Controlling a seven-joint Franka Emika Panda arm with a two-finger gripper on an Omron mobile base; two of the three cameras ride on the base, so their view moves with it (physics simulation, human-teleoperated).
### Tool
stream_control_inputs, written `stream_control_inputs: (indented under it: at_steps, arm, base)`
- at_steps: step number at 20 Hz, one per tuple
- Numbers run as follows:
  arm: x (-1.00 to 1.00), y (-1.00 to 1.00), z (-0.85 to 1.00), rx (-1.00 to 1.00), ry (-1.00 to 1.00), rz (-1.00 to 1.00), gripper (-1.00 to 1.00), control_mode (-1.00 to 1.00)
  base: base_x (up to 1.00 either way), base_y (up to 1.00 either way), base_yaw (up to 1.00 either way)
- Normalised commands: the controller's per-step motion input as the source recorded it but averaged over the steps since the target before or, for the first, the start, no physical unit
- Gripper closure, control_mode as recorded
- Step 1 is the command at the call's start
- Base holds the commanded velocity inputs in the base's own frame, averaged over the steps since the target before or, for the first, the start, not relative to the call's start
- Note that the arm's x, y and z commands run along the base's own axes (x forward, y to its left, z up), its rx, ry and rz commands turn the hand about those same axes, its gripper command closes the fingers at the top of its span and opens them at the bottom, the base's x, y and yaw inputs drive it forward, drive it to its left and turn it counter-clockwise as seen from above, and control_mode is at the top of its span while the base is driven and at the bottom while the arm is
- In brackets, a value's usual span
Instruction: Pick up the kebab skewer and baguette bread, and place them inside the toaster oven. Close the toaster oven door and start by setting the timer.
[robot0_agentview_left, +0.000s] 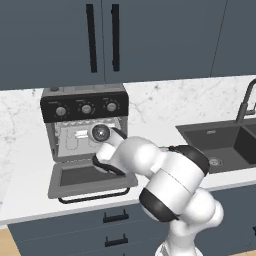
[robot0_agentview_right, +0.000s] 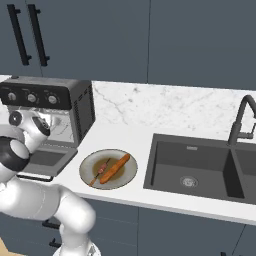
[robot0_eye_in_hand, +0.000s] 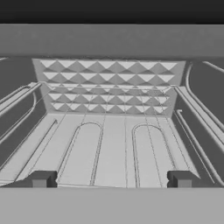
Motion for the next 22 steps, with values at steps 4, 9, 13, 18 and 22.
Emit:
stream_control_inputs:
  at_steps: [4, 9, 13, 18, 22]
  arm:
    - [0.21, 0.0, -0.37, 0.07, -0.06, 0.0, -1.0, -1.0]
    - [0.13, 0.0, -0.25, 0.08, -0.08, 0.0, -1.0, -1.0]
    - [0.21, 0.0, -0.03, 0.01, -0.06, 0.0, -1.0, -1.0]
    - [0.1, 0.0, -0.13, 0.0, -0.01, 0.0, -1.0, -1.0]
    - [0.05, 0.0, -0.17, 0.0, 0.0, 0.0, -1.0, -1.0]
  base:
    - [0.0, 0.0, 0.0]
    - [0.0, 0.0, 0.0]
    - [0.0, 0.0, 0.0]
    - [0.0, 0.0, 0.0]
    - [0.0, 0.0, 0.0]
